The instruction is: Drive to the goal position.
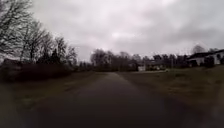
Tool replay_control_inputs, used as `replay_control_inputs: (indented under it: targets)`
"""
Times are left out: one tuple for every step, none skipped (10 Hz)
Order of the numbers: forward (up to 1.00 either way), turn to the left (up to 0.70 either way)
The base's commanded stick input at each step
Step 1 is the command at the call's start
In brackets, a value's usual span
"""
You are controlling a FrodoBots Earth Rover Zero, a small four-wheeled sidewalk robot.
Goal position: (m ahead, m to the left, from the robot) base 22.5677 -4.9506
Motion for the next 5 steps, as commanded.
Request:
replay_control_inputs:
  targets:
    - [1.00, 0.00]
    - [1.00, 0.00]
    - [1.00, 0.00]
    - [1.00, 0.00]
    - [1.00, 0.00]
